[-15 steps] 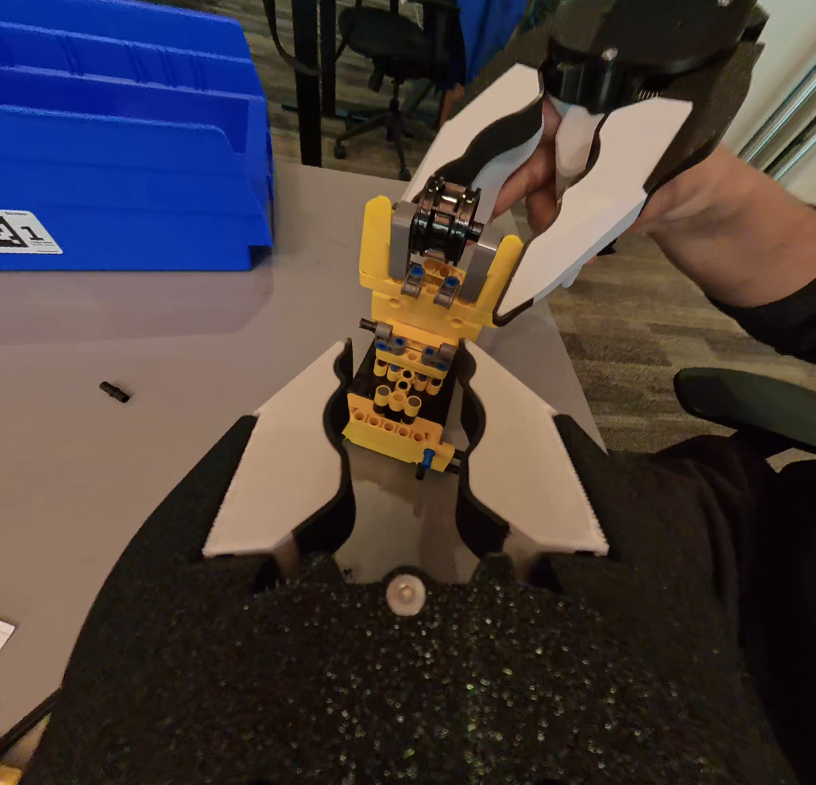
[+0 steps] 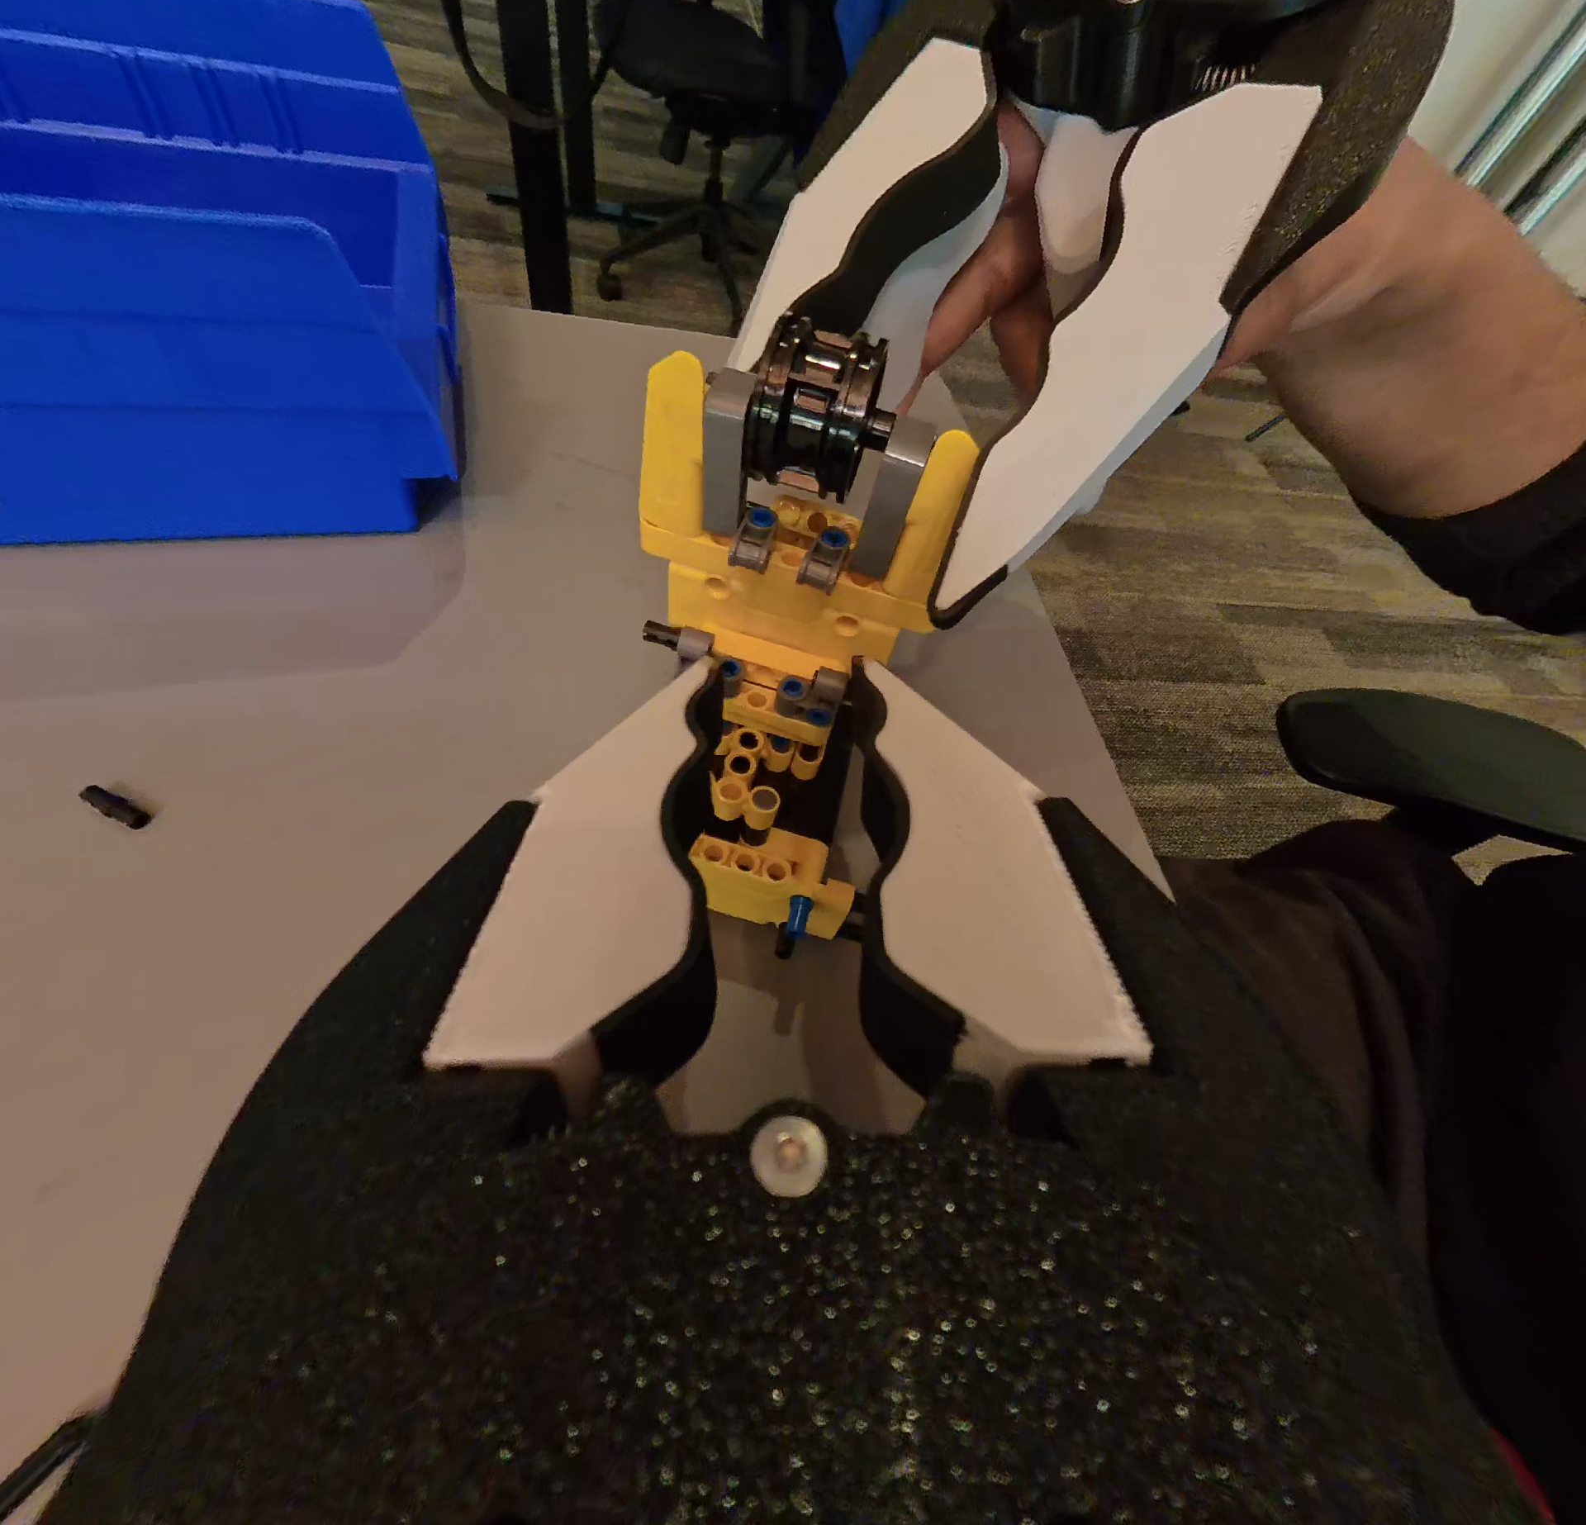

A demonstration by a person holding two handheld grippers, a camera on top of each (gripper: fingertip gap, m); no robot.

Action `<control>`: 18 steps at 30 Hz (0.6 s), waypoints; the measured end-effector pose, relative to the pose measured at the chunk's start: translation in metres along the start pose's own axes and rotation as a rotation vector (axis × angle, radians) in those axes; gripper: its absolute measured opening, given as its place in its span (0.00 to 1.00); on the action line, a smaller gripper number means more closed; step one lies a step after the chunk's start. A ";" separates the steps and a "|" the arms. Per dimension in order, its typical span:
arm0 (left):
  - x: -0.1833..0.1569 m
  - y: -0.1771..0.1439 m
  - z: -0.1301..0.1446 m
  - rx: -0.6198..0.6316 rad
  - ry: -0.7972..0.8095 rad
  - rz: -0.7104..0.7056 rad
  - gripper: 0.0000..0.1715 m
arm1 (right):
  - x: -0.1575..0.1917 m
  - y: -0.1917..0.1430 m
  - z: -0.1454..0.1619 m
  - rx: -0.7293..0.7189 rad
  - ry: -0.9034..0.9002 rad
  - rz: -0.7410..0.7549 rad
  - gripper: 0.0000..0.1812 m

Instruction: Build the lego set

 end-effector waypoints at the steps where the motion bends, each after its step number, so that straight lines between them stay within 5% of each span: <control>1: -0.001 0.001 0.000 0.000 -0.010 0.021 0.13 | 0.000 0.000 -0.001 0.014 0.003 0.002 0.32; 10: 0.006 -0.011 -0.004 -0.057 -0.037 -0.006 0.16 | 0.003 0.003 -0.008 0.116 -0.019 0.008 0.32; 15: 0.011 -0.019 -0.018 -0.229 -0.020 -0.032 0.47 | 0.003 0.004 -0.011 0.180 -0.027 -0.001 0.32; 18: 0.009 -0.017 -0.021 -0.212 0.052 -0.047 0.48 | 0.001 0.004 -0.011 0.209 -0.022 -0.010 0.32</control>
Point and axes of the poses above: each gripper's, where its closed fingertips meet, y out along the fingers, z out of its underside, x = y × z across the jaws, the point moved 9 cm from there along -y, back along the fingers, and after that the axes turned 8 degrees about -x, right-handed, at the moved point
